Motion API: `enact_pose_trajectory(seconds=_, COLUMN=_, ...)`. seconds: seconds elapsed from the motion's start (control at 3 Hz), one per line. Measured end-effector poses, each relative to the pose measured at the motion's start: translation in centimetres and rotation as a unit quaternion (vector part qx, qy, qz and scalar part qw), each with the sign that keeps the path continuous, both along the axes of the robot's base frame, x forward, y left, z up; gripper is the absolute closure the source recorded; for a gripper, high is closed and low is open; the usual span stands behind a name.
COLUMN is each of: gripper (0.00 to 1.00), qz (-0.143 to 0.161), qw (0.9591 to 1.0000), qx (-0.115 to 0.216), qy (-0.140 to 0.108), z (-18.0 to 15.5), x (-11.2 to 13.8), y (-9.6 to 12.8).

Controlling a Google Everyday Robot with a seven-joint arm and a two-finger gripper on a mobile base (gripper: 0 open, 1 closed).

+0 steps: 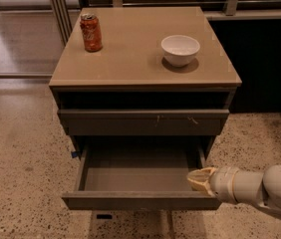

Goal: Close middle drawer

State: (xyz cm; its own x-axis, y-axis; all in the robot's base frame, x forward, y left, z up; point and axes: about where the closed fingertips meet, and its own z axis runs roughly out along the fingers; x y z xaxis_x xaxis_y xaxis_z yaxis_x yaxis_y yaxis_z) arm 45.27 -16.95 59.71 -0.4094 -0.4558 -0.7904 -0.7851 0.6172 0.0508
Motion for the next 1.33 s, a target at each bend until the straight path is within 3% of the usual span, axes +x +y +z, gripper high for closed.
enact_pose_trajectory(seconds=0.67, gripper=1.0, qz=-0.032, qw=0.9974, qx=0.039, qy=0.052, z=-9.2, x=-0.4, y=1.0)
enact_pose_trajectory(seconds=1.33, gripper=1.0, qz=-0.041, qw=0.9924, qx=0.052, qy=0.103, z=-14.0, x=-1.3, y=1.7)
